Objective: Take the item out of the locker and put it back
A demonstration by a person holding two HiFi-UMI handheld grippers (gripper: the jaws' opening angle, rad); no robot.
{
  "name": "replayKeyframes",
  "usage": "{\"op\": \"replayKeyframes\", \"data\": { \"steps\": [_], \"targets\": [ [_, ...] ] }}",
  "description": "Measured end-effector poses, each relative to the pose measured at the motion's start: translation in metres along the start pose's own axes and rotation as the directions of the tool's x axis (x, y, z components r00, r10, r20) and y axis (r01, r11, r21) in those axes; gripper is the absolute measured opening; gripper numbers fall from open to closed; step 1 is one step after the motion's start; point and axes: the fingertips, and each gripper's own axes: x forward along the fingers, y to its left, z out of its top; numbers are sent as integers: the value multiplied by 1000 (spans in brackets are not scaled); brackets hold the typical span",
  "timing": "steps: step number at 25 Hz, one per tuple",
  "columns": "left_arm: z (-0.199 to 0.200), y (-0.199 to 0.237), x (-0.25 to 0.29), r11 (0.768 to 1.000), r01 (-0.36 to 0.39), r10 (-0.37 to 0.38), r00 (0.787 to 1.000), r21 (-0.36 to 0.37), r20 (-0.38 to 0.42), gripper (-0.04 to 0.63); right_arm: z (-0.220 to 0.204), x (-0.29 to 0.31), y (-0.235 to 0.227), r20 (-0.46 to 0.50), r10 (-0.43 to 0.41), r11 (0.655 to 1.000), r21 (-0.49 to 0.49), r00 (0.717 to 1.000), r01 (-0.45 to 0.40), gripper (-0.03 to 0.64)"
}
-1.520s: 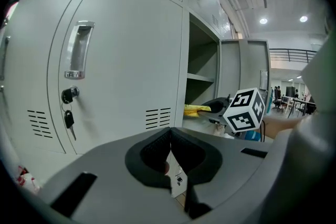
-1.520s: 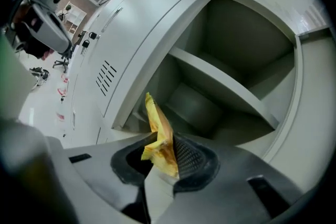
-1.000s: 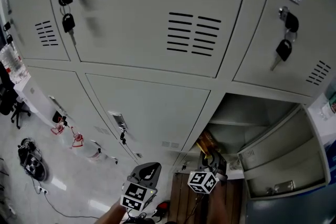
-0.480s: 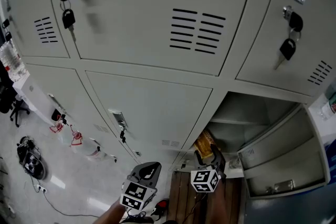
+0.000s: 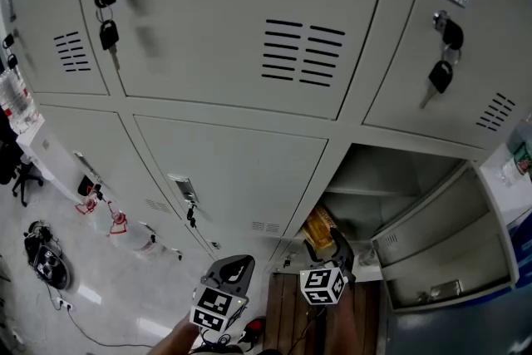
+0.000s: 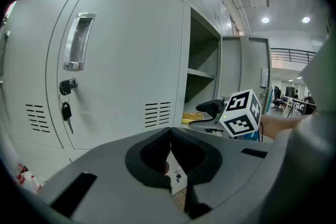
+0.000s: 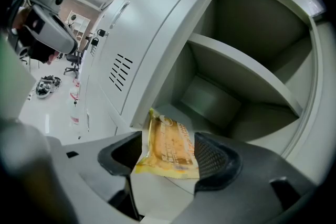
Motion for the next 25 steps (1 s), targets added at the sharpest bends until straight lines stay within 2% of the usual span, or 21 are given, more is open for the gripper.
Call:
{"op": "replayKeyframes", "data": {
  "steps": [5,12,18,21,25],
  "targets": [
    [14,-4,1,1000,12,-13,999,17,31,23,15,-17,-9,34,-27,999,44,999,25,302],
    [40,-15,1,998,44,-48,995,48,85,23,27,-53,-31,72,-91,979,187,993,77,298],
    [65,-30,-1,993,81,-92,987,85,132,23,37,-97,-51,130,-160,923,370,979,102,271],
    [74,-39,-1,990,99,-113,982,99,149,23,37,-123,-58,158,-208,889,443,965,119,236],
    [79,-55,-2,984,131,-150,976,122,156,23,35,-158,-63,179,-284,851,499,942,162,192]
  ]
}}
